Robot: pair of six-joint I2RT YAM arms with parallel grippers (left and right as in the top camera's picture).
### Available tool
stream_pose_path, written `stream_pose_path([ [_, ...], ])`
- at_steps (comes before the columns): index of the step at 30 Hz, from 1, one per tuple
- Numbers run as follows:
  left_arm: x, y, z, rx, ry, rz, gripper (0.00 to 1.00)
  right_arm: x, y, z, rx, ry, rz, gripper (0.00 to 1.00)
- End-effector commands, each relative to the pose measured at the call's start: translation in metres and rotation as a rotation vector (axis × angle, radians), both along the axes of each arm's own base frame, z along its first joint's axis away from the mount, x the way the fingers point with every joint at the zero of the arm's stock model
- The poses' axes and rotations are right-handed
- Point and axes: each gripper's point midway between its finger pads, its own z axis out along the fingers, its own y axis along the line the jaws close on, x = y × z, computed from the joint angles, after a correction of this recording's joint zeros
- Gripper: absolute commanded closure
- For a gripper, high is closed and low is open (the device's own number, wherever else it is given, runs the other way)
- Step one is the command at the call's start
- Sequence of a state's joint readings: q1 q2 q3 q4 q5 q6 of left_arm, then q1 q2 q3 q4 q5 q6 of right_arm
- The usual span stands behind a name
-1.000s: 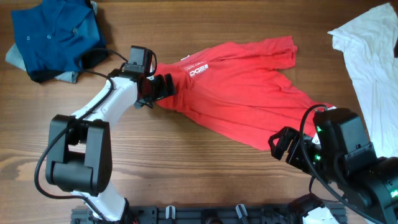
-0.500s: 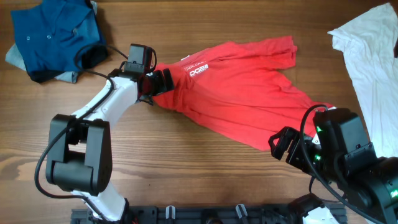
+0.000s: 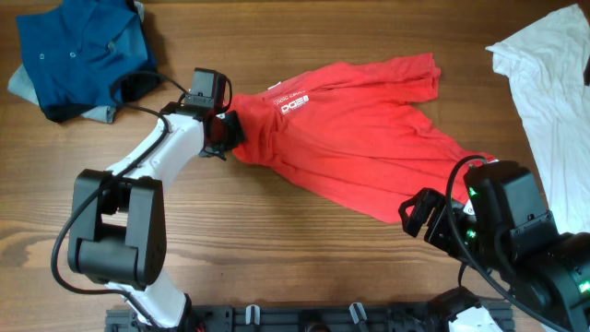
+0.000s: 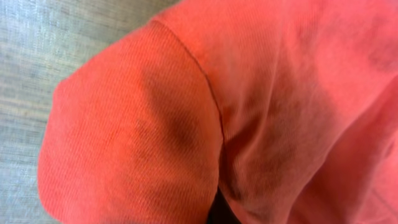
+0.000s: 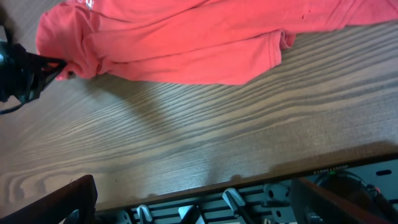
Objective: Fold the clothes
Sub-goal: 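Grasp the right side of the red T-shirt with the right gripper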
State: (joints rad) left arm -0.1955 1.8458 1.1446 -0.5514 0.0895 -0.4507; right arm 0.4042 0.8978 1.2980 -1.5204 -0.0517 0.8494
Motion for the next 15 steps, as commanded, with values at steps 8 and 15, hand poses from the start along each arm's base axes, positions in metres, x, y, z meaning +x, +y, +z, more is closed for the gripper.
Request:
stream_pose_path([
  [8, 0.004, 0.008, 0.044, 0.019, -0.095, 0.017, 0.96, -0.014, -0.016, -0.008, -0.007, 0.094, -0.206, 0.0],
  [15, 0.002, 0.027, 0.04, 0.043, -0.071, 0.064, 0.96, -0.016, -0.017, -0.007, -0.003, 0.084, -0.204, 0.0],
])
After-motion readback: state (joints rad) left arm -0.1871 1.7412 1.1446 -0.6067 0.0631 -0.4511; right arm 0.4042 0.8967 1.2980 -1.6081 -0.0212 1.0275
